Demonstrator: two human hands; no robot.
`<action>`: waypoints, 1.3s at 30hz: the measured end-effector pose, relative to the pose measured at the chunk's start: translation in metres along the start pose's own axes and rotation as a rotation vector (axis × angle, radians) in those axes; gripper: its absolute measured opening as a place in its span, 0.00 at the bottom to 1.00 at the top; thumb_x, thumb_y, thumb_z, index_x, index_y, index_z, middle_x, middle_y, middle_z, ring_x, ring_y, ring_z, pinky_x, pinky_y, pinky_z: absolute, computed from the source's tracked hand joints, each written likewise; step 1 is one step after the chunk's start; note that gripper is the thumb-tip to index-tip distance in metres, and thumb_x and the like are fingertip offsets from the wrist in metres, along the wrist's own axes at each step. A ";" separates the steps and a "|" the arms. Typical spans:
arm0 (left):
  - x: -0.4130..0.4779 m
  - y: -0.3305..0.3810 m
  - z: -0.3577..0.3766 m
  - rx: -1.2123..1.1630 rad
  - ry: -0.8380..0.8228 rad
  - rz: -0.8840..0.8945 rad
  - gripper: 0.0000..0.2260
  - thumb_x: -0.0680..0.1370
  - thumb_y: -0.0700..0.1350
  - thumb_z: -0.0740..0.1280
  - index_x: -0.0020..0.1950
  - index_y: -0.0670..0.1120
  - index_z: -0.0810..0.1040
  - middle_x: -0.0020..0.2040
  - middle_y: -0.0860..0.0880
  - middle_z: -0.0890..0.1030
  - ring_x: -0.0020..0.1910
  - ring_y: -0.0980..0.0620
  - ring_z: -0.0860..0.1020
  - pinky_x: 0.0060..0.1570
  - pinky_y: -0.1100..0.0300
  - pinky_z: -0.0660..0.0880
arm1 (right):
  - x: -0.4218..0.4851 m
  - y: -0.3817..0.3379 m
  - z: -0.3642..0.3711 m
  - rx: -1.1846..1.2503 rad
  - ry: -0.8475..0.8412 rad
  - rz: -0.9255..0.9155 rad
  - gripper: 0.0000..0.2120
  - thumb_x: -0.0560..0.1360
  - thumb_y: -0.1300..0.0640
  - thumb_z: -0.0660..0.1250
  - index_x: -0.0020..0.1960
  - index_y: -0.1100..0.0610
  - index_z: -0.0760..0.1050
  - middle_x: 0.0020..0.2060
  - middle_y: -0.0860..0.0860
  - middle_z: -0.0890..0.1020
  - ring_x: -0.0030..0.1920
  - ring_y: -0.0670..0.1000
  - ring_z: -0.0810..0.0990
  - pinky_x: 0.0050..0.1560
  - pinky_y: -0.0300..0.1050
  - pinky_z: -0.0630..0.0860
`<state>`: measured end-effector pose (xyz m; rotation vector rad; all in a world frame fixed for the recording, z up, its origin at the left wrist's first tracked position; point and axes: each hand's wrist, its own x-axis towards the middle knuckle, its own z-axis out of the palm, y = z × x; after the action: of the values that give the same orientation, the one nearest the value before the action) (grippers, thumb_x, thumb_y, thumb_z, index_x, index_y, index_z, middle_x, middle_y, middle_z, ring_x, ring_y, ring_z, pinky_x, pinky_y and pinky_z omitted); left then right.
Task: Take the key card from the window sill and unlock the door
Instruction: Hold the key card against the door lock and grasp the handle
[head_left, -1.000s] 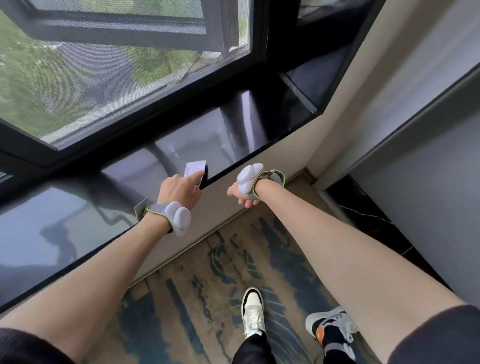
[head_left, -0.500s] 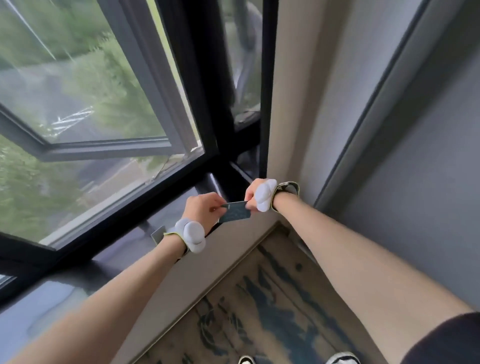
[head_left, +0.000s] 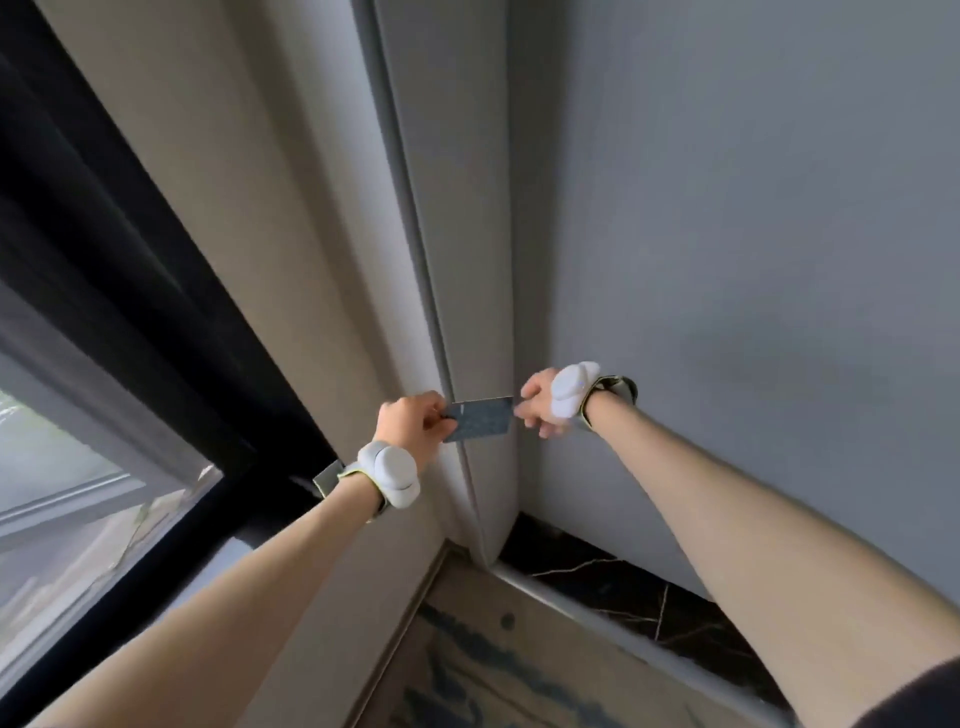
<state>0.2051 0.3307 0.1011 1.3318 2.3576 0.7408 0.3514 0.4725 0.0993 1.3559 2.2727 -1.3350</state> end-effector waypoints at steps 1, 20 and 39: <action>0.007 0.019 0.007 -0.002 -0.004 0.024 0.03 0.72 0.40 0.66 0.39 0.41 0.77 0.36 0.43 0.81 0.39 0.43 0.75 0.40 0.60 0.65 | -0.006 0.017 -0.020 -0.018 0.016 0.066 0.07 0.77 0.54 0.62 0.54 0.54 0.69 0.42 0.52 0.81 0.33 0.50 0.78 0.31 0.40 0.71; 0.044 0.350 0.144 -0.141 -0.243 0.490 0.02 0.71 0.38 0.67 0.42 0.42 0.79 0.38 0.44 0.81 0.38 0.48 0.74 0.31 0.74 0.65 | -0.166 0.310 -0.198 0.531 0.437 0.639 0.13 0.79 0.53 0.56 0.39 0.59 0.70 0.43 0.61 0.82 0.38 0.58 0.81 0.34 0.40 0.71; -0.013 0.550 0.285 -0.183 -0.722 0.841 0.13 0.71 0.38 0.70 0.30 0.50 0.71 0.34 0.48 0.80 0.36 0.51 0.78 0.45 0.59 0.77 | -0.203 0.409 -0.204 0.948 0.563 0.856 0.19 0.80 0.51 0.57 0.66 0.61 0.70 0.34 0.56 0.78 0.30 0.53 0.76 0.29 0.39 0.70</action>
<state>0.7377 0.6329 0.1933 2.0629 1.1201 0.5106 0.8404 0.5783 0.0812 2.8079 0.8120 -1.8270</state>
